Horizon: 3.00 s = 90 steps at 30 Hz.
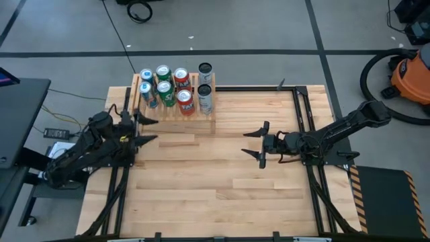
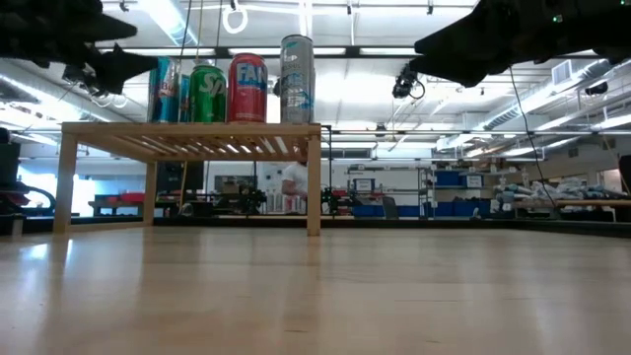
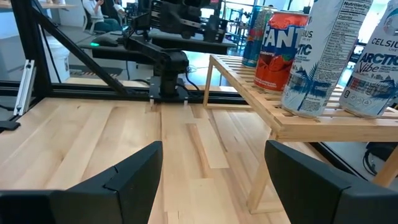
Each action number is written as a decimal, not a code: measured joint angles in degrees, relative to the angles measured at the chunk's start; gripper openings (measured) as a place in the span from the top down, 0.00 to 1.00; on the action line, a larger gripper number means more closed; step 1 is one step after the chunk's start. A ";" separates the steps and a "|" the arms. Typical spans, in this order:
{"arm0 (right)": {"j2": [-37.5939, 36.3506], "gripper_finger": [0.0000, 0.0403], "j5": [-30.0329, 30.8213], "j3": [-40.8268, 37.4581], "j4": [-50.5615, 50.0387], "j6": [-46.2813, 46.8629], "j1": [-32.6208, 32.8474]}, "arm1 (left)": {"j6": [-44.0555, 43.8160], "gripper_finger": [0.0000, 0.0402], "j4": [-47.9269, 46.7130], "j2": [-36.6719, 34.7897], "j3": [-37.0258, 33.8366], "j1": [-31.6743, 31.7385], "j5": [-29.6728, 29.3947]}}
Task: Place canned beverage on shelf
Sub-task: Return to Home Position
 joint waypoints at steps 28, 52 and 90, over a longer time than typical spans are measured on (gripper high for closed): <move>0.00 0.28 -3.29 0.00 -0.01 -1.74 -5.79 | 8.07 0.21 0.55 0.09 -6.16 -21.88 -13.93; 0.00 0.28 -2.39 0.00 0.02 -2.96 -12.93 | 9.51 0.21 -1.42 0.11 -6.19 -30.45 -27.26; -16.24 0.28 -2.61 0.04 0.05 -2.95 -12.92 | -3.64 0.21 -2.20 0.09 -6.19 -30.43 -27.21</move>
